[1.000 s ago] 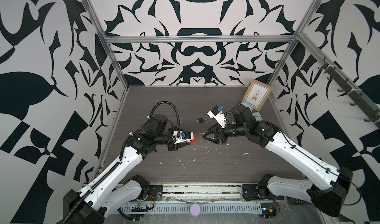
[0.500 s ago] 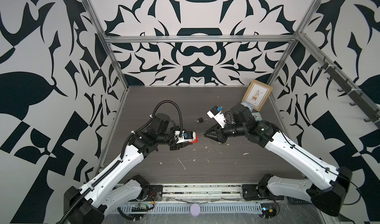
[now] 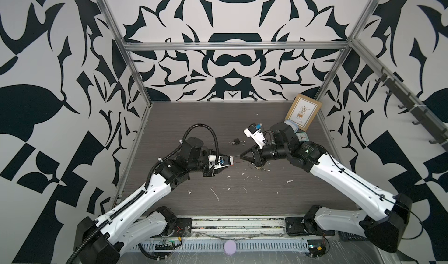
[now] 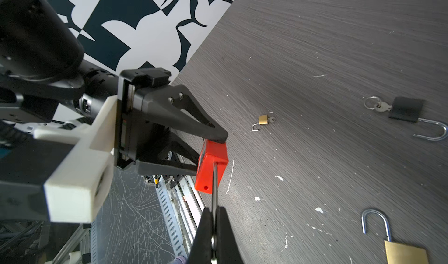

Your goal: Lock with the key

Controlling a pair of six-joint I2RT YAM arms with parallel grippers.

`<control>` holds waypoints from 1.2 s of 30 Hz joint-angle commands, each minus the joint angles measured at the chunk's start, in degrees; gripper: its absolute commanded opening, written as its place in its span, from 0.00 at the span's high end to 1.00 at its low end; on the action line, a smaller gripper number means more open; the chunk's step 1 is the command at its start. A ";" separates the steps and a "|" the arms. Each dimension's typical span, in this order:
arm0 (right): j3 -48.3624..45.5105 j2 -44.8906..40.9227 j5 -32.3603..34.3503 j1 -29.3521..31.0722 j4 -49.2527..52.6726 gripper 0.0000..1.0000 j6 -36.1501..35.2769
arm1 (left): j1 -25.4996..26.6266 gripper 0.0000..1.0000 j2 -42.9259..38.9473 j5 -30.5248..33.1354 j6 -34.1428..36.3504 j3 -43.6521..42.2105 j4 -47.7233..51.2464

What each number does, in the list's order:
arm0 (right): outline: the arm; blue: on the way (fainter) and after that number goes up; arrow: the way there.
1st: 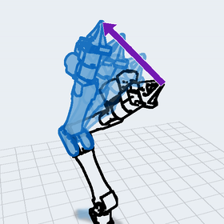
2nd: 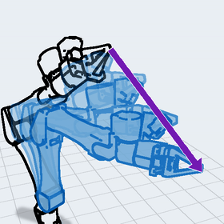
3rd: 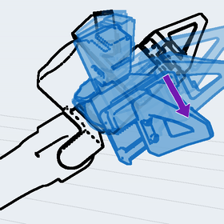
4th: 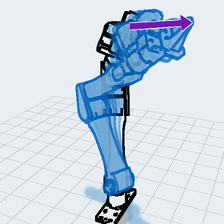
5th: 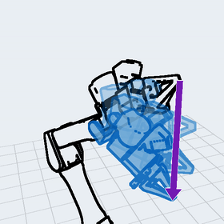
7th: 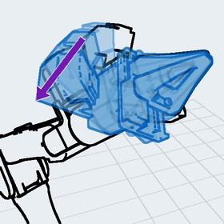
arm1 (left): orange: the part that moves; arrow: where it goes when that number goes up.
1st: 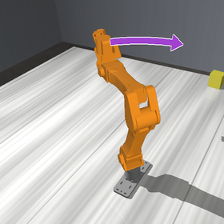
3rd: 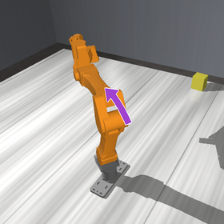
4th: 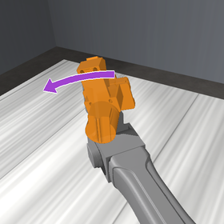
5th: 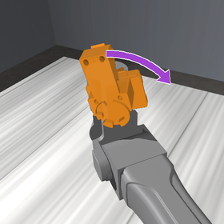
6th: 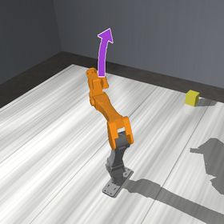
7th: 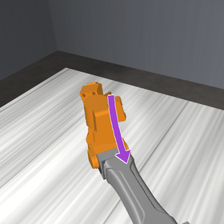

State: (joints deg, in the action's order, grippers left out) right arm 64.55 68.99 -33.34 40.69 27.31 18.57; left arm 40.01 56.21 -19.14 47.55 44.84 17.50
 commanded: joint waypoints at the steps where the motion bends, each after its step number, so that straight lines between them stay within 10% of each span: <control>1: 1.45 0.34 -2.19 0.53 -3.40 1.00 2.38 | 1.17 0.75 -0.77 2.41 0.08 -0.69 -6.76; 36: 1.07 6.64 -2.66 0.53 -7.26 1.00 10.58 | 8.51 0.78 1.31 10.65 -12.50 -0.72 -21.35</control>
State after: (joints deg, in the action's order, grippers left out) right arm 64.86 74.35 -33.61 39.83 23.35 29.82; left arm 46.92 57.52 -3.57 40.27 40.80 7.49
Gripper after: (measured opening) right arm 0.058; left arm 0.424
